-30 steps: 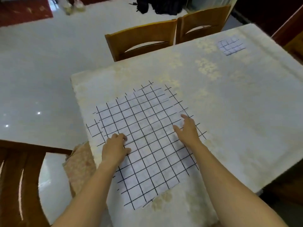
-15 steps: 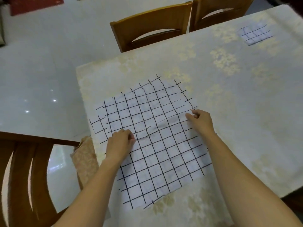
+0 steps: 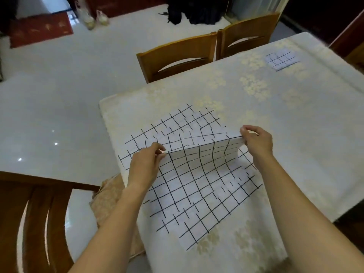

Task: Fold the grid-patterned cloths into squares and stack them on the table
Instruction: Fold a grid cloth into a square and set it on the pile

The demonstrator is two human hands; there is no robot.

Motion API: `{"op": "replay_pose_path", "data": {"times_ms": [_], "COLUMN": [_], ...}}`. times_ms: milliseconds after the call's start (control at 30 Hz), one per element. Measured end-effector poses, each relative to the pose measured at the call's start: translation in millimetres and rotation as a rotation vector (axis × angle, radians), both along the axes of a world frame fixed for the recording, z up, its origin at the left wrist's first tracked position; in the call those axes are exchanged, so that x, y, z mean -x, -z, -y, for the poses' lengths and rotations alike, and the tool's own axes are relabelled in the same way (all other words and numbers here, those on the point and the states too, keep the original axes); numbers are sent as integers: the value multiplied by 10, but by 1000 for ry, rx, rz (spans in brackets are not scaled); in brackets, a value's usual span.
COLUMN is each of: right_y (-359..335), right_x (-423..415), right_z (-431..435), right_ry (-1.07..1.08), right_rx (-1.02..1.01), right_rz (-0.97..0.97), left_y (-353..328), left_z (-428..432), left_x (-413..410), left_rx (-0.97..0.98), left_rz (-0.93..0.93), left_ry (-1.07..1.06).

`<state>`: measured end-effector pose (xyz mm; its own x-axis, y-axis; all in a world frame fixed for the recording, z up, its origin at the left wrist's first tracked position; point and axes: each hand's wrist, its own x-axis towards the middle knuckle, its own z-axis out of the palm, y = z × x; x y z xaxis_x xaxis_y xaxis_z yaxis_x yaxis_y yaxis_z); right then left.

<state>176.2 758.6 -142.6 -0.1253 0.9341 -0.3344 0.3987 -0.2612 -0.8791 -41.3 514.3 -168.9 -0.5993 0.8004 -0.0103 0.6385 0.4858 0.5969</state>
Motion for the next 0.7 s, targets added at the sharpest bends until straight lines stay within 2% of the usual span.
{"op": "replay_pose_path", "data": {"times_ms": [67, 133, 200, 267, 333, 467, 567, 700], "right_y": [-89, -189, -349, -482, -500, -447, -555, -700], "right_x": [-35, -48, 46, 243, 444, 661, 622, 475], "right_z": [65, 155, 335, 593, 854, 1110, 1152, 1167], "right_ry": [21, -35, -256, -597, -834, -1002, -973, -854], "right_rx": [-80, -248, -459, -687, -810, -730, -694, -585], "right_rz": [45, 182, 295, 352, 413, 607, 703, 593], "left_y": [-106, -220, -342, -455, -557, -744, -854, -1006], "left_z": [3, 0, -26, -68, -116, -141, -50, 58], "left_x": [27, 30, 18, -4, -38, -90, -39, 114], "left_rx": [-42, -72, -91, -106, -113, -117, -130, -76], "left_rz": [-42, -110, -146, -182, -210, -201, -115, -19], "left_ry": [45, 117, 164, 211, 269, 372, 367, 308]}}
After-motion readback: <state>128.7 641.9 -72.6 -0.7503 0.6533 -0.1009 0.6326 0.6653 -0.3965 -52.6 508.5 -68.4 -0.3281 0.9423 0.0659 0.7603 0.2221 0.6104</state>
